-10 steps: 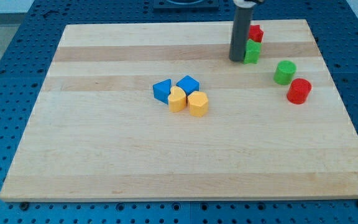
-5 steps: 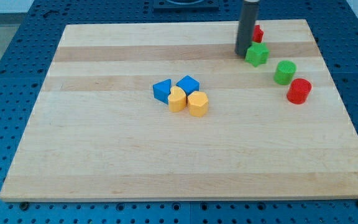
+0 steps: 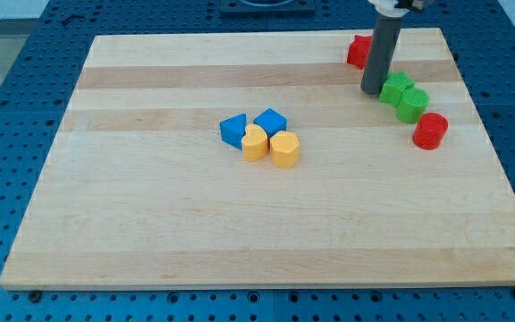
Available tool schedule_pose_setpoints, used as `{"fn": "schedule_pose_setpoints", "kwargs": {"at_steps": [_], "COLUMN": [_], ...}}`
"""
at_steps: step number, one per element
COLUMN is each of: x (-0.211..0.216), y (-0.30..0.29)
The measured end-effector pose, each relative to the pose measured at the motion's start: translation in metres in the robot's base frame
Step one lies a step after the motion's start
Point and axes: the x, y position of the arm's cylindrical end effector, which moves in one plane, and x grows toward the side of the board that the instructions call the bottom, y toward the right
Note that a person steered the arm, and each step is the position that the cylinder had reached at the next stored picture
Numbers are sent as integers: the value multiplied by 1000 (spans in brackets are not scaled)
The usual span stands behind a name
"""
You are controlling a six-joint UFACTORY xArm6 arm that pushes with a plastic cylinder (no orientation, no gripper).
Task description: Move the green star towards the green circle
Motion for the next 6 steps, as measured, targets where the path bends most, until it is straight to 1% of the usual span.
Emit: {"fn": "schedule_pose_setpoints", "kwargs": {"at_steps": [4,5,6], "x": [19,38,37], "y": [0,0,0]}}
